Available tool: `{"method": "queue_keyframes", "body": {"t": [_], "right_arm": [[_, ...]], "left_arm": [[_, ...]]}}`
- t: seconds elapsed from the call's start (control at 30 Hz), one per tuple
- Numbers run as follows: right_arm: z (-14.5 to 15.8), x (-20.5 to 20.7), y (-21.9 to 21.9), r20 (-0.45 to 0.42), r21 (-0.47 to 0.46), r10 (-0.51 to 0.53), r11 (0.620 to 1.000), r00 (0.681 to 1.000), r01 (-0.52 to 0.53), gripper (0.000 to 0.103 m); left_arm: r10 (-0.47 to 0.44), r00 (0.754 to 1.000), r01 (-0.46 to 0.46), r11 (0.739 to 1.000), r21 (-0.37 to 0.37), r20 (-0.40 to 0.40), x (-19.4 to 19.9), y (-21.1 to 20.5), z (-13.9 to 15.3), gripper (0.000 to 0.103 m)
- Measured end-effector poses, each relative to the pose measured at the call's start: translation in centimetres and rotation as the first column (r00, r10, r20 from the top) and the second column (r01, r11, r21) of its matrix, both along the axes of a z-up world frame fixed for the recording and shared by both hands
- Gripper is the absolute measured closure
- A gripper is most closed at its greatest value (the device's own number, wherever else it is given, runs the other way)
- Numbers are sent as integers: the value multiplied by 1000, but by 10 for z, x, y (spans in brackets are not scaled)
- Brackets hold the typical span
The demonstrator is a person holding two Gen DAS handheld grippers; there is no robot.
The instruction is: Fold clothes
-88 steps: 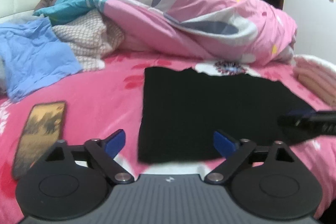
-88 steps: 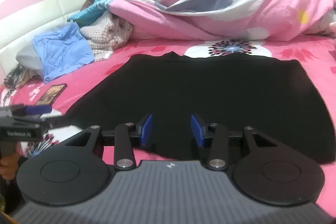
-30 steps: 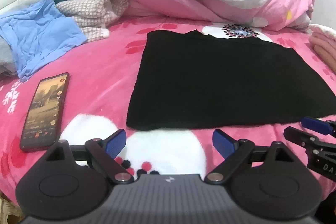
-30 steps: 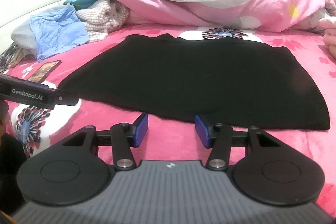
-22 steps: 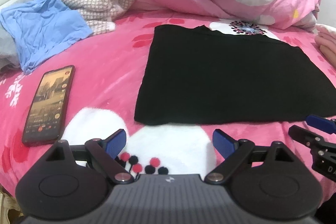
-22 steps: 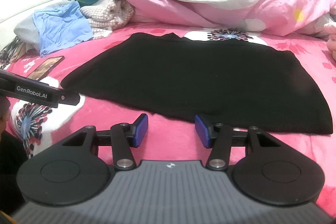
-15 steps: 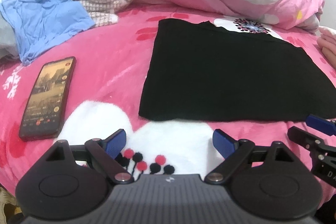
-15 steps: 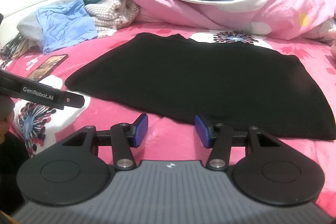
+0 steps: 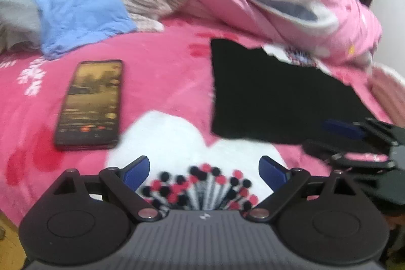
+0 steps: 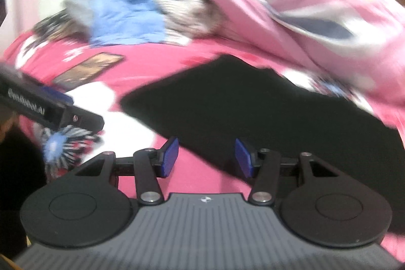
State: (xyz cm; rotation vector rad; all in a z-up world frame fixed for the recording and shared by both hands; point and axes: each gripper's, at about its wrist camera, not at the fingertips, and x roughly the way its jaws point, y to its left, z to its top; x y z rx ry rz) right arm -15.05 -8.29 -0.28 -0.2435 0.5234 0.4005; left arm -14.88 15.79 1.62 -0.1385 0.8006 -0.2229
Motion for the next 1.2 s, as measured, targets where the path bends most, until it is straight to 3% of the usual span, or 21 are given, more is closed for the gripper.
{"method": "queue_keyframes", "body": {"t": [0.1, 0.27, 0.37, 0.4, 0.5, 0.67, 0.77, 0.87, 0.97, 1.07, 1.2], "right_arm": [[0, 10, 36, 42, -92, 147, 986, 988, -142, 55], [-11, 23, 87, 51, -274, 311, 918, 949, -286, 57], [-23, 35, 106, 27, -327, 347, 889, 938, -320, 72], [-23, 38, 109, 27, -328, 347, 889, 937, -320, 84], [-18, 47, 110, 34, -302, 292, 915, 956, -268, 98], [-3, 61, 86, 28, -115, 167, 980, 986, -163, 100], [4, 60, 71, 34, -20, 131, 991, 991, -131, 100], [7, 54, 62, 50, 28, 125, 992, 991, -127, 100], [10, 50, 55, 65, 67, 120, 990, 991, -124, 100], [13, 49, 49, 66, 105, 119, 987, 991, -125, 100], [19, 49, 40, 73, 148, 127, 980, 989, -136, 100]], "left_arm": [[35, 999, -33, 998, -45, 39, -6, 20, 8, 9], [71, 994, -62, 992, -107, 80, -4, 42, 16, 18], [75, 994, -62, 986, -157, 76, 3, 50, 16, 28], [74, 995, -60, 982, -178, 73, 6, 52, 16, 30], [69, 997, -57, 965, -255, 37, 21, 56, 14, 33], [22, 995, -68, 874, -482, -101, 68, 59, 5, 33], [-11, 986, -83, 830, -552, -165, 105, 52, -5, 32], [-34, 972, -113, 805, -583, -235, 148, 36, -17, 32], [-11, 960, -148, 828, -540, -279, 185, 15, -25, 32], [-41, 951, -137, 831, -539, -305, 216, -3, -31, 32], [-92, 935, -86, 878, -470, -342, 260, -30, -32, 33]]}}
